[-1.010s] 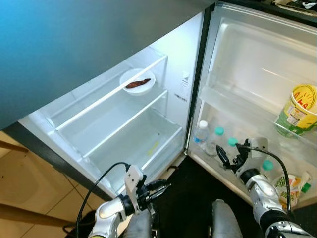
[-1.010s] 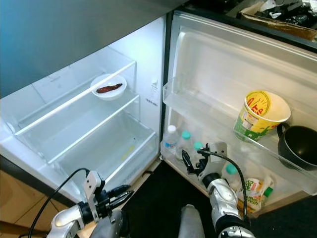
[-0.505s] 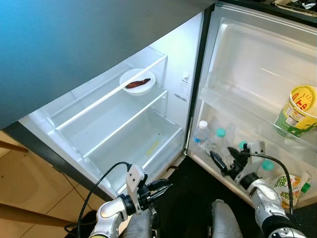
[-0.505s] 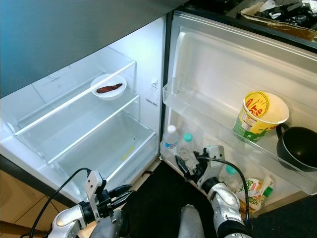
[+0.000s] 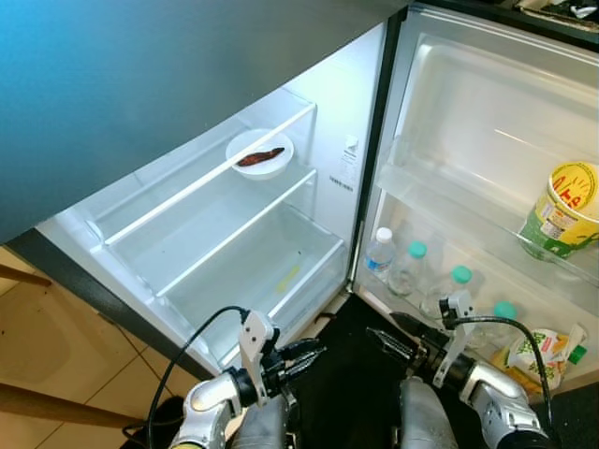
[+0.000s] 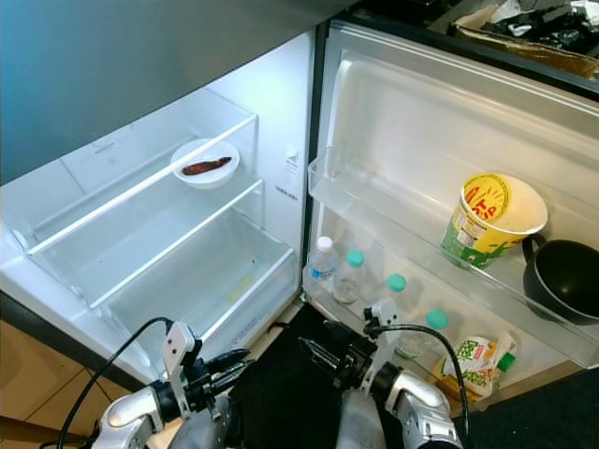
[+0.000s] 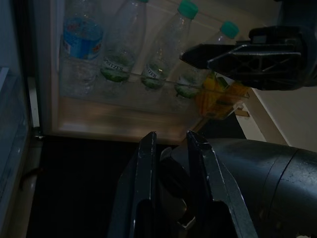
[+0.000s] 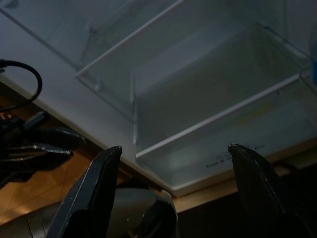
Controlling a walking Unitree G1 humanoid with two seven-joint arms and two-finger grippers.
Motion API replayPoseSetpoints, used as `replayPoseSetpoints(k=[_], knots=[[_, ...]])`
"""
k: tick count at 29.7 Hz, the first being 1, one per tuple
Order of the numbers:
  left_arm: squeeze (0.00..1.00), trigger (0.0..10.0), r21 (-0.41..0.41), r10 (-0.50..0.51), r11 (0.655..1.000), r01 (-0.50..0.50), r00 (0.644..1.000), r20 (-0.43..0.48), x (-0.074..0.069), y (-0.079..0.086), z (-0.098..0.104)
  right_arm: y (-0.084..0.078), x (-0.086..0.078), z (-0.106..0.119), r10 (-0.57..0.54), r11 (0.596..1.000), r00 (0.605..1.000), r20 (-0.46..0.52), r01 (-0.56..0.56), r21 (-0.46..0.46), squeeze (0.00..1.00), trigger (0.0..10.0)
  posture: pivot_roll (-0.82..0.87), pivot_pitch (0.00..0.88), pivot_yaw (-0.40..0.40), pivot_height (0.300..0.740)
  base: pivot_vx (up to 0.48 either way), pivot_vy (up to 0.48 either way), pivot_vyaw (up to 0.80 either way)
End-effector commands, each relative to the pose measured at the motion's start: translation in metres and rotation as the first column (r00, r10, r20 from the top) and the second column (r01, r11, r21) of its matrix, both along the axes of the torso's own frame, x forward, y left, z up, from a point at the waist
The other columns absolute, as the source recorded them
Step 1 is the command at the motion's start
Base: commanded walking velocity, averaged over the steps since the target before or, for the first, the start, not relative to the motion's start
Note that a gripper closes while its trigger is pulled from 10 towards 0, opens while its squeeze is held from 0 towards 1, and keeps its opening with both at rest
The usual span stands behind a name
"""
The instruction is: Restocking fridge
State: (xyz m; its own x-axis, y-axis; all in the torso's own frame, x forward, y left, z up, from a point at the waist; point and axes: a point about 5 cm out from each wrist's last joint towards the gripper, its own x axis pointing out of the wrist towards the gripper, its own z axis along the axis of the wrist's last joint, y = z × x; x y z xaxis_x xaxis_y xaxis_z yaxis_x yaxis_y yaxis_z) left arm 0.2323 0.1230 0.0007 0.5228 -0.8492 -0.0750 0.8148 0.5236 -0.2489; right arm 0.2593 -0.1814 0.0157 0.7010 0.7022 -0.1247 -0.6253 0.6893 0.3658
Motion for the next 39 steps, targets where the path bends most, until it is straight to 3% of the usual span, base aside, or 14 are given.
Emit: replayPoseSetpoints(k=[1, 8, 12, 19, 27, 31, 32, 37, 39], knots=[[0.0, 10.0, -0.013, 0.018, 1.0, -0.018, 0.999, -0.029, -0.003, -0.001, -0.004, -0.012, -0.012, -0.015, -0.043, 0.998, 0.996, -0.083, 0.04, -0.041, 0.0, 10.0, -0.02, 0.154, 0.0, 0.626, 0.0, 0.0, 0.0], [0.0, 10.0, -0.012, 0.039, 0.999, -0.04, 0.999, -0.031, -0.001, 0.001, -0.004, -0.036, -0.029, -0.032, -0.18, 0.98, 0.964, -0.195, 0.16, -0.115, 0.0, 10.0, -0.03, 0.142, -0.005, 0.626, 0.0, 0.0, 0.0], [0.0, 10.0, -0.004, 0.064, 0.998, -0.064, 0.997, -0.036, 0.001, 0.006, -0.004, -0.049, -0.048, -0.05, -0.272, 0.952, 0.915, -0.298, 0.21, -0.223, 0.0, 10.0, -0.03, 0.137, -0.008, 0.626, 0.0, 0.0, 0.0], [0.0, 10.0, 0.013, 0.102, 0.995, -0.101, 0.994, -0.045, 0.001, 0.014, -0.007, -0.06, -0.067, -0.066, -0.368, 0.913, 0.848, -0.381, 0.251, -0.322, 0.0, 10.0, -0.03, 0.133, -0.009, 0.626, 0.0, 0.0, 0.0], [0.0, 10.0, 0.036, 0.151, 0.988, -0.148, 0.985, -0.089, -0.002, 0.021, -0.013, -0.065, -0.081, -0.074, -0.446, 0.887, 0.79, -0.422, 0.327, -0.326, 0.0, 10.0, -0.04, 0.124, -0.008, 0.64, 0.0, 0.0, 0.0], [0.0, 10.0, 0.077, 0.301, 0.953, -0.291, 0.938, -0.175, -0.003, 0.035, -0.024, -0.064, -0.086, -0.079, -0.488, 0.863, 0.76, -0.43, 0.347, -0.366, 0.0, 10.0, -0.03, 0.111, -0.009, 0.658, 0.0, 0.0, 0.0], [0.0, 10.0, 0.088, 0.368, 0.93, -0.357, 0.904, -0.219, -0.005, 0.041, -0.029, -0.064, -0.088, -0.082, -0.508, 0.85, 0.744, -0.434, 0.352, -0.393, 0.0, 10.0, -0.04, 0.107, -0.011, 0.668, 0.0, 0.0, 0.0], [0.0, 10.0, 0.105, 0.415, 0.91, -0.402, 0.87, -0.267, -0.011, 0.046, -0.035, -0.063, -0.091, -0.084, -0.524, 0.84, 0.73, -0.439, 0.356, -0.409, 0.0, 10.0, -0.04, 0.098, -0.011, 0.682, 0.0, 0.0, 0.0], [0.0, 10.0, 0.173, 0.435, 0.9, -0.399, 0.847, -0.305, -0.019, 0.046, -0.044, -0.063, -0.093, -0.085, -0.543, 0.829, 0.712, -0.445, 0.372, -0.417, 0.0, 10.0, -0.05, 0.092, -0.011, 0.691, 0.0, 0.0, 0.0]])
